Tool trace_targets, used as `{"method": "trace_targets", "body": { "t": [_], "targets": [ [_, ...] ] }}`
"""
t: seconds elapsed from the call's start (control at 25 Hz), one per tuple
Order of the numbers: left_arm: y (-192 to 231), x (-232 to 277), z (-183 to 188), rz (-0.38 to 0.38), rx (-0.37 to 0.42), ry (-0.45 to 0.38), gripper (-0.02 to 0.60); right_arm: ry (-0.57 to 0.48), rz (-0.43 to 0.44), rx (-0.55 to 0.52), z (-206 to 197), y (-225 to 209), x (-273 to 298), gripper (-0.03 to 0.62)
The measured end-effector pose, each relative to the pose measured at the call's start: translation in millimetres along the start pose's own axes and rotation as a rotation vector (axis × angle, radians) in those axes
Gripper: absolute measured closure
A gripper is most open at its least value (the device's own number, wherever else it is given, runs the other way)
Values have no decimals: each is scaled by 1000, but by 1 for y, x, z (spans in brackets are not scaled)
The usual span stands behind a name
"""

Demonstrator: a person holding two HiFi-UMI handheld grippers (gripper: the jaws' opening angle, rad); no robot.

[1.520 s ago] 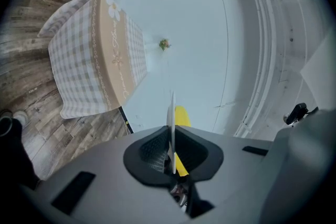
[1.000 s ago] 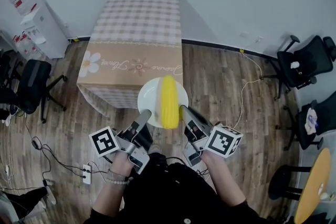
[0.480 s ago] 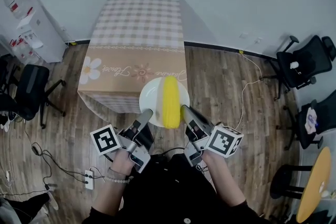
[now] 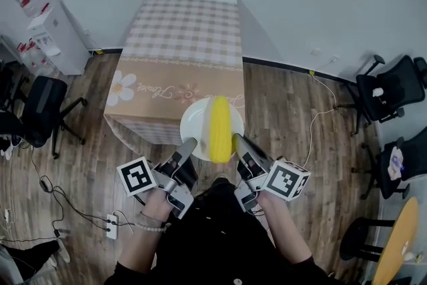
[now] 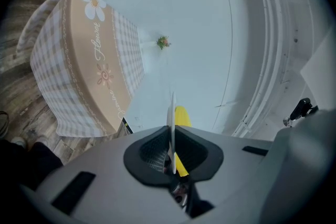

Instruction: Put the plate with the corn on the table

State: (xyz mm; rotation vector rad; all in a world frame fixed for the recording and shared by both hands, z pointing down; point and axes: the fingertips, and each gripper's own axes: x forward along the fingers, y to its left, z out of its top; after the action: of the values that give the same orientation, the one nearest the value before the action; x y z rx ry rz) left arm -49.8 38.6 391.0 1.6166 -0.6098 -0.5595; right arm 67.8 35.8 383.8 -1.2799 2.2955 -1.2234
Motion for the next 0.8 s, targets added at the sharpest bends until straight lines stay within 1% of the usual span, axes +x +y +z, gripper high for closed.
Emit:
{"method": "trace_targets", "body": {
  "t": [0.16, 0.32, 0.48, 0.72, 0.8],
  "targets": [
    [-1, -3, 0, 3, -6, -18, 552, 0, 47, 15, 1, 9, 4, 507],
    [2, -3, 4, 6, -5, -37, 552, 13, 64, 16, 0, 8, 10, 507],
    [4, 2, 12, 7, -6, -46, 552, 32, 38, -5, 5, 0, 18, 507],
    [9, 20, 26, 13, 0, -53, 552, 47, 34, -7, 18, -12, 34, 508],
    [11, 26, 32, 17, 0, -57, 554, 48, 50, -1, 23, -12, 42, 508]
  ]
}}
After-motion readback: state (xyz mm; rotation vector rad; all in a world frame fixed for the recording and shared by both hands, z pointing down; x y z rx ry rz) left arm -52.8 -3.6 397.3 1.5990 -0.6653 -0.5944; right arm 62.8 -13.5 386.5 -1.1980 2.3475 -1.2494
